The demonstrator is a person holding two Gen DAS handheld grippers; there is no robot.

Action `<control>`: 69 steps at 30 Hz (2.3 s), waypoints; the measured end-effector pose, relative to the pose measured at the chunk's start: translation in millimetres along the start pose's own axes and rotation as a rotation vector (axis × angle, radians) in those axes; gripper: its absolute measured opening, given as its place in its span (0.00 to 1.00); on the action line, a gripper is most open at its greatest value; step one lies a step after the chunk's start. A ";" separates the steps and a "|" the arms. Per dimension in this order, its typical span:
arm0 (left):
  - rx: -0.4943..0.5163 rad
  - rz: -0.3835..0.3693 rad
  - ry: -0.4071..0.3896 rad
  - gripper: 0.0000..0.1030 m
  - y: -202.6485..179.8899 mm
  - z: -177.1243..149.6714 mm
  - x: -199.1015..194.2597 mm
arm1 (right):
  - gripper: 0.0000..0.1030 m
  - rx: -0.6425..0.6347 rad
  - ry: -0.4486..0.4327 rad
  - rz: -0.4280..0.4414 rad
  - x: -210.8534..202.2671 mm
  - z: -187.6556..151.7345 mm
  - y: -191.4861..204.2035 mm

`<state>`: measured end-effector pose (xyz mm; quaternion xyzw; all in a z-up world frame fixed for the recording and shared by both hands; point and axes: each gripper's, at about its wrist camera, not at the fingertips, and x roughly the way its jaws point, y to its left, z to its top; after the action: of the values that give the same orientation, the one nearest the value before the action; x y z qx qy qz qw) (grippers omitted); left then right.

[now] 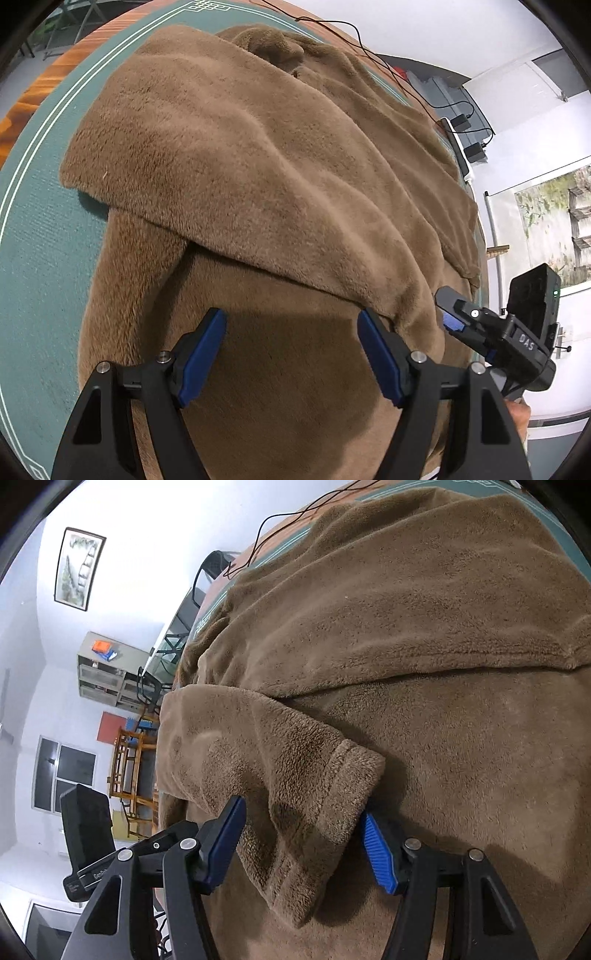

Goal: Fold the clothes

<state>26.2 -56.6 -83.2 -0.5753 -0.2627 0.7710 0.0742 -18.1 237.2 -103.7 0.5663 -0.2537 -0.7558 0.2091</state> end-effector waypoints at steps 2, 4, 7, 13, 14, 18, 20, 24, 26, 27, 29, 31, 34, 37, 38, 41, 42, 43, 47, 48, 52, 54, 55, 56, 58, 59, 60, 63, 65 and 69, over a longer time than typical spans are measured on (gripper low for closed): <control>-0.005 0.002 -0.002 0.76 1.1 2.5 -0.3 | 0.63 -0.009 -0.002 -0.016 2.7 1.3 1.0; -0.011 0.005 -0.005 0.76 2.6 4.9 -1.4 | 0.57 -0.041 -0.009 -0.047 4.0 1.5 5.9; -0.014 0.007 -0.013 0.76 6.4 10.1 -4.8 | 0.26 -0.108 -0.033 -0.072 1.9 1.6 17.5; -0.054 0.022 -0.055 0.76 21.5 25.4 -16.9 | 0.19 -0.275 -0.209 -0.113 -42.4 19.1 66.5; -0.064 0.024 -0.066 0.76 24.8 28.6 -19.8 | 0.14 -0.288 -0.250 -0.112 -54.6 24.9 73.9; -0.102 0.026 -0.104 0.76 39.1 40.2 -31.2 | 0.08 -0.341 -0.411 -0.111 -102.6 48.0 102.8; -0.116 0.023 -0.116 0.76 41.3 44.3 -32.6 | 0.08 -0.366 -0.465 -0.135 -119.0 59.3 111.4; -0.120 0.023 -0.111 0.76 37.6 49.9 -24.7 | 0.08 -0.318 -0.389 -0.131 -109.8 75.7 96.1; -0.125 0.023 -0.107 0.76 39.8 49.9 -22.2 | 0.12 -0.275 -0.340 -0.155 -94.3 73.3 80.8; -0.130 0.022 -0.104 0.76 42.4 49.1 -21.5 | 0.19 -0.259 -0.315 -0.173 -85.8 69.6 73.5; -0.140 0.020 -0.099 0.76 47.8 47.4 -20.5 | 0.42 -0.222 -0.264 -0.204 -69.4 63.3 56.7; -0.144 0.019 -0.095 0.76 46.9 49.6 -16.5 | 0.69 -0.171 -0.229 -0.210 -57.7 58.0 37.2; -0.136 0.027 -0.092 0.76 45.0 49.1 -14.8 | 0.69 -0.099 -0.185 -0.157 -45.7 50.5 10.1; -0.126 0.037 -0.092 0.76 43.2 47.2 -14.3 | 0.69 -0.076 -0.153 -0.129 -34.0 48.4 0.8; -0.124 0.038 -0.092 0.77 42.9 47.1 -14.4 | 0.69 -0.068 -0.140 -0.120 -30.1 47.8 -2.2; -0.122 0.042 -0.093 0.77 42.8 46.7 -14.7 | 0.69 -0.045 -0.094 -0.088 -14.8 45.9 -10.7; -0.122 0.042 -0.093 0.77 43.0 46.6 -14.9 | 0.69 -0.037 -0.077 -0.076 -8.2 45.2 -13.2; -0.122 0.041 -0.093 0.77 42.8 46.8 -14.7 | 0.69 -0.034 -0.066 -0.066 -3.0 44.0 -14.6; -0.134 0.034 -0.099 0.77 41.1 49.0 -12.0 | 0.49 -0.109 -0.047 -0.060 4.2 39.9 2.5; -0.136 0.032 -0.100 0.77 41.1 49.6 -11.6 | 0.29 -0.126 -0.037 -0.066 5.7 38.9 6.7; -0.149 0.018 -0.105 0.77 42.0 52.3 -10.6 | 0.21 -0.257 -0.052 -0.119 0.9 34.3 36.0; -0.170 0.006 -0.118 0.77 45.4 53.1 -12.9 | 0.20 -0.297 -0.102 -0.096 -13.1 37.4 53.1; -0.182 -0.002 -0.126 0.77 46.8 54.1 -13.9 | 0.20 -0.325 -0.141 -0.096 -23.4 41.1 64.2; -0.196 -0.010 -0.134 0.77 49.5 54.6 -16.1 | 0.20 -0.359 -0.189 -0.100 -36.1 45.2 77.2; -0.213 -0.021 -0.148 0.77 53.4 57.1 -19.9 | 0.20 -0.413 -0.290 -0.106 -64.3 54.2 98.7; -0.218 -0.024 -0.155 0.77 54.6 58.4 -21.8 | 0.20 -0.433 -0.347 -0.119 -80.8 59.1 107.1; -0.218 -0.021 -0.163 0.77 54.9 59.6 -24.0 | 0.20 -0.443 -0.402 -0.133 -96.8 63.7 112.6; -0.211 -0.009 -0.182 0.77 55.3 61.0 -27.9 | 0.16 -0.442 -0.539 -0.210 -133.6 75.1 114.3; -0.216 -0.004 -0.181 0.77 57.8 63.1 -26.6 | 0.16 -0.425 -0.568 -0.286 -143.0 84.0 102.1; -0.221 -0.002 -0.175 0.77 59.8 65.2 -23.7 | 0.17 -0.326 -0.465 -0.297 -123.2 92.1 61.7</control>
<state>-15.2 -138.2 -79.3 -0.5101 -0.3522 0.7846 -0.0122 -71.6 276.7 48.1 0.3681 -0.0847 -0.9180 0.1208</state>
